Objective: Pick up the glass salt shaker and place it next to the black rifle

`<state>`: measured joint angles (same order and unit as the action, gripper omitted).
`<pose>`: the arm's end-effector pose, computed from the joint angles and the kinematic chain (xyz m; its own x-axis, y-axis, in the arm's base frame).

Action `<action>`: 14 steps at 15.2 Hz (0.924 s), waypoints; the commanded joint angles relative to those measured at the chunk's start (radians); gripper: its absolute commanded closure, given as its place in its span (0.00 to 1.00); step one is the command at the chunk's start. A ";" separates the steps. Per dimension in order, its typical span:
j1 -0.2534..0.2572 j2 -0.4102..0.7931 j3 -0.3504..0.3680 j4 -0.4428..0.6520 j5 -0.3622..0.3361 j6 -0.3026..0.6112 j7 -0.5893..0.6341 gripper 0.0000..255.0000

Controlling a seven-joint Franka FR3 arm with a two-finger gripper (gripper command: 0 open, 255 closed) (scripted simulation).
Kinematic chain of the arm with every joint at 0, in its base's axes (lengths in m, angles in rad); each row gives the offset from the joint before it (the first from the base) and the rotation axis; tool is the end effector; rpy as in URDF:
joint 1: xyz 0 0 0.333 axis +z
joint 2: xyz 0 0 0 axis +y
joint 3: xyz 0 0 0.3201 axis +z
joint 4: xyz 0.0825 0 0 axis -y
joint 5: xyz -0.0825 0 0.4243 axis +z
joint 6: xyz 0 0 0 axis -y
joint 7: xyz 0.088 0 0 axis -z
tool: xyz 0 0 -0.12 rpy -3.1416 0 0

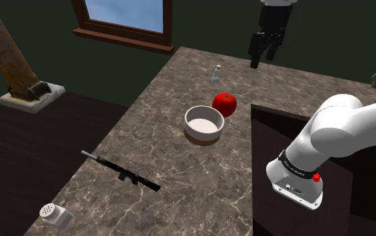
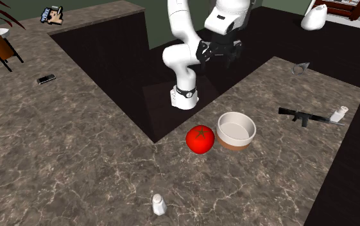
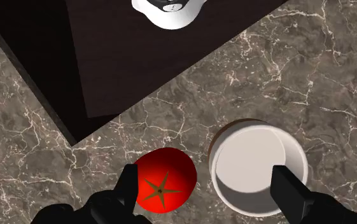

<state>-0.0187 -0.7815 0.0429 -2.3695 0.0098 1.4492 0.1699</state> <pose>0.3293 0.0121 0.5622 0.9780 -0.1605 -0.1333 -0.1560 -0.9868 0.0436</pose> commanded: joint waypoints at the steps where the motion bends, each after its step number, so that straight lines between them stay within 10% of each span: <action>1: 0.000 0.000 0.000 0.000 0.000 0.000 0.000 0.00; 14: -0.061 0.390 -0.197 0.115 -0.092 0.254 -0.239 0.00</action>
<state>-0.0743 -0.4256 -0.1380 -2.2670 -0.0777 1.6822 -0.0473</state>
